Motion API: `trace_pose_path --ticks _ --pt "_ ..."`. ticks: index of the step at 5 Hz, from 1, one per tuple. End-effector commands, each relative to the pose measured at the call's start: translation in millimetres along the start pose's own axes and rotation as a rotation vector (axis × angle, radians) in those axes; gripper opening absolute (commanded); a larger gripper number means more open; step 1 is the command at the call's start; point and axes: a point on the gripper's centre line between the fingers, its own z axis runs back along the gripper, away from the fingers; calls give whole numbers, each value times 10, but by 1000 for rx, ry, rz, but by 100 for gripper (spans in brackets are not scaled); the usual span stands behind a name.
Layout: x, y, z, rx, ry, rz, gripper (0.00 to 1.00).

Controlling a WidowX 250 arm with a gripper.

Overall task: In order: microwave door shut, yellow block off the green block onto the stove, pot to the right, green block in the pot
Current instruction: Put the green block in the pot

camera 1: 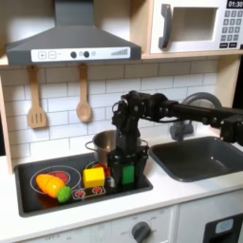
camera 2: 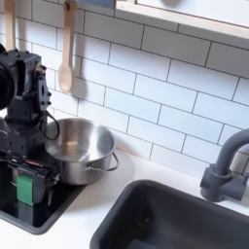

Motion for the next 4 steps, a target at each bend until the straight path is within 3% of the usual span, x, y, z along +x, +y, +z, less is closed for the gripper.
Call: trace_pose_path --ticks 1,2,3,4 --pt "7 24 -71 5 21 9 100" --pt "-1 9 -99 -18 45 28 100" --pt "-23 16 -116 -3 54 11 100" --pt "-24 11 -118 1 53 9 46"
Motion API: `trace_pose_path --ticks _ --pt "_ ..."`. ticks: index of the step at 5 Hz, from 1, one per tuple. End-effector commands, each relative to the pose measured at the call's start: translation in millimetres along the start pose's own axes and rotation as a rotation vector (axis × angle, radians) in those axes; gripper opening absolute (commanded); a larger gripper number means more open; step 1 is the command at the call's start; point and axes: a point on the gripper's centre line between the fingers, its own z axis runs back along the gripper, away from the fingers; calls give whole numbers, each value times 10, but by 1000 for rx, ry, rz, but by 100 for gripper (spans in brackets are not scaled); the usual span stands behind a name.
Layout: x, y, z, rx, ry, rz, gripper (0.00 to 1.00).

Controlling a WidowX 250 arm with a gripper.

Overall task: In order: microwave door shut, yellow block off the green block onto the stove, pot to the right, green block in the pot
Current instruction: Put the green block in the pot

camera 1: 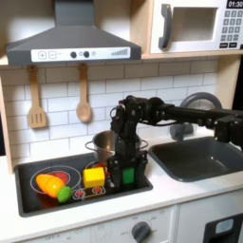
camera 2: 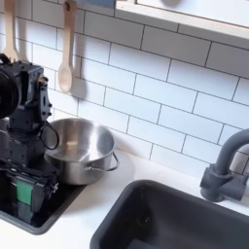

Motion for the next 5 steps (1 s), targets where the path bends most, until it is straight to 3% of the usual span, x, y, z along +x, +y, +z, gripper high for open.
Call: trace_pose_path --ticks 1,5 --pt "-6 -1 -3 1 -5 1 0" --pt "8 4 57 -7 -13 3 0"
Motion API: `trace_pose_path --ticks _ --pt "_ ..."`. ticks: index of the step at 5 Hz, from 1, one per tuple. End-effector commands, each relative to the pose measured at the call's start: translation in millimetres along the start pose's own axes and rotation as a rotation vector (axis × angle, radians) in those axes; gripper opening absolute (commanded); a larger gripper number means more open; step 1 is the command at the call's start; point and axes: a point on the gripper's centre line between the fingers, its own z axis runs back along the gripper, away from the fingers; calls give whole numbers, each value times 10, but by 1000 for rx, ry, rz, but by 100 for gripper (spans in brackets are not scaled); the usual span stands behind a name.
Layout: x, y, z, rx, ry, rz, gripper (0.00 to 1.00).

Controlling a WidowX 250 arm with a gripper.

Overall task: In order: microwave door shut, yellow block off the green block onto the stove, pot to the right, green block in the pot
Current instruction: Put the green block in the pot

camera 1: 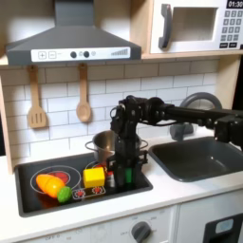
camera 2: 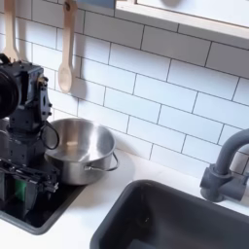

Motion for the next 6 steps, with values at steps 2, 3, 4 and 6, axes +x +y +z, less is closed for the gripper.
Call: trace_pose_path --ticks 2,3,4,6 --pt "-37 -34 26 -25 8 -5 0" --pt "-20 -41 53 -35 -5 -11 0" --pt "-12 -39 117 -37 -22 -12 0" --pt "-29 -31 317 -57 -71 -1 0"
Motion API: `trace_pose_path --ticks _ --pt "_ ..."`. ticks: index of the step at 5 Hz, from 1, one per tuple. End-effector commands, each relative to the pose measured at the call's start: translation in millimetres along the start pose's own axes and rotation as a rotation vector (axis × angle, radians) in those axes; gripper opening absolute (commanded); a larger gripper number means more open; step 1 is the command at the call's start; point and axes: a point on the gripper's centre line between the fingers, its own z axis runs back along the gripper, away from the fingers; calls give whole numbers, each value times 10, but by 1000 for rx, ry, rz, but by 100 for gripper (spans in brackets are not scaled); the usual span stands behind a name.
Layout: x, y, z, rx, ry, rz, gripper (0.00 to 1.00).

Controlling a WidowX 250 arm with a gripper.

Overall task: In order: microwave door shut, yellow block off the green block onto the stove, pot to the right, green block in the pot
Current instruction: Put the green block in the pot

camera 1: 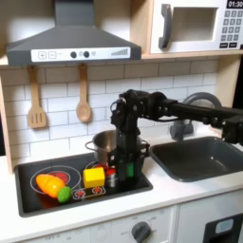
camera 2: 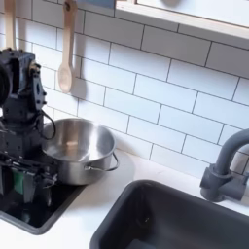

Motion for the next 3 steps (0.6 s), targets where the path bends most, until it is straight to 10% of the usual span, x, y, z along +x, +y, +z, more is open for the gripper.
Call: trace_pose_path --ticks 1,3 --pt "37 -58 209 -40 -37 4 0" --pt "175 -100 389 -76 -89 11 0"
